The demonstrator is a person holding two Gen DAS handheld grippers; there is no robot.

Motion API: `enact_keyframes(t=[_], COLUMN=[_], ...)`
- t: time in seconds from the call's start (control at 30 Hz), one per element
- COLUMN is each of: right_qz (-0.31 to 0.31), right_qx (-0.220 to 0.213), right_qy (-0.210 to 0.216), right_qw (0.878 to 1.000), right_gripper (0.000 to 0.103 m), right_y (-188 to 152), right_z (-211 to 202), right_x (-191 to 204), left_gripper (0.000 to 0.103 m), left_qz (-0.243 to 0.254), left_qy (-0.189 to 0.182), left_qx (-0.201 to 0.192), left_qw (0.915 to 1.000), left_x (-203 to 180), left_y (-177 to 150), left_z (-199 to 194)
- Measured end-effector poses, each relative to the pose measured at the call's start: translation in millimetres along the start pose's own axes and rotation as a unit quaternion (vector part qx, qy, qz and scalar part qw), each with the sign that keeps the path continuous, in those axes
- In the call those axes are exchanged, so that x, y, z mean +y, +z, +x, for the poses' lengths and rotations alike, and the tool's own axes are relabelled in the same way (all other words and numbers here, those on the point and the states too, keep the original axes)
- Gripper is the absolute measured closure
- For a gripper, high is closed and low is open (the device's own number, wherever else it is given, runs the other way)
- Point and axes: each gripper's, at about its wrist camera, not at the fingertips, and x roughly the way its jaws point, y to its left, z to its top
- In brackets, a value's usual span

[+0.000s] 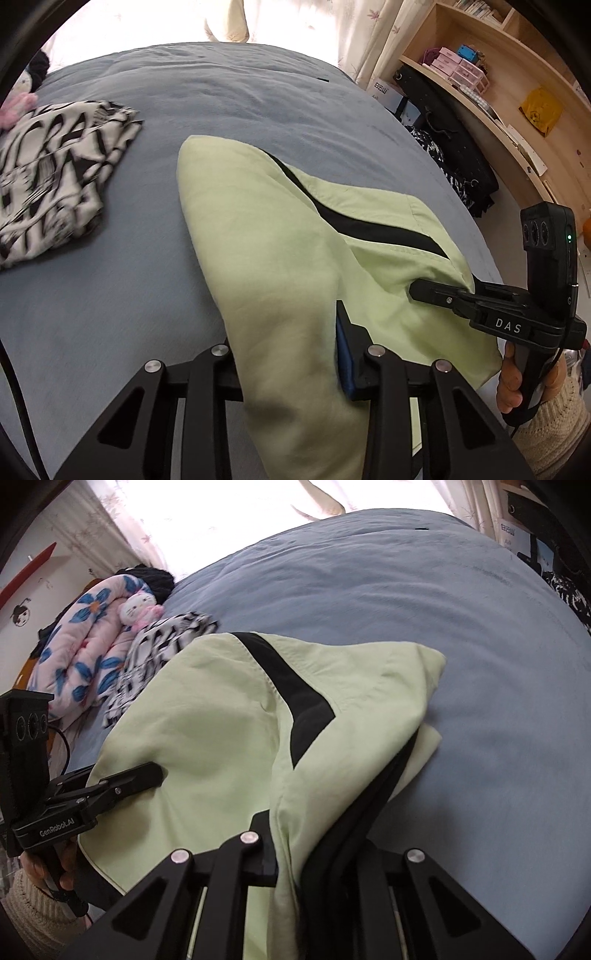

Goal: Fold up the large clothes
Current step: 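Lift the folded jacket with both grippers and carry it onto the printed shirt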

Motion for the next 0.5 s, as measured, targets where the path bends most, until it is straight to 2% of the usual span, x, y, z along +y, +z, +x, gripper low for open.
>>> enact_keyframes(t=[0.27,0.4,0.5], right_qz=[-0.038,-0.060,-0.078], right_qx=[0.003,-0.008,-0.017], right_qy=[0.024,0.041,0.052], right_qw=[0.999,0.997,0.995], right_gripper=[0.092,0.092,0.092], right_y=[-17,-6,14], right_z=[-4,2,12], right_x=[94,148,188], left_gripper=[0.070,0.070,0.070], left_qz=[-0.025,-0.043,-0.051], left_qy=[0.013,0.019,0.031], left_qx=[-0.026,-0.044,-0.062], left_qw=[0.9993,0.9979,0.9963], left_x=[64,109,145], left_y=[-45,-53,-42], left_z=[-88,-129,-160])
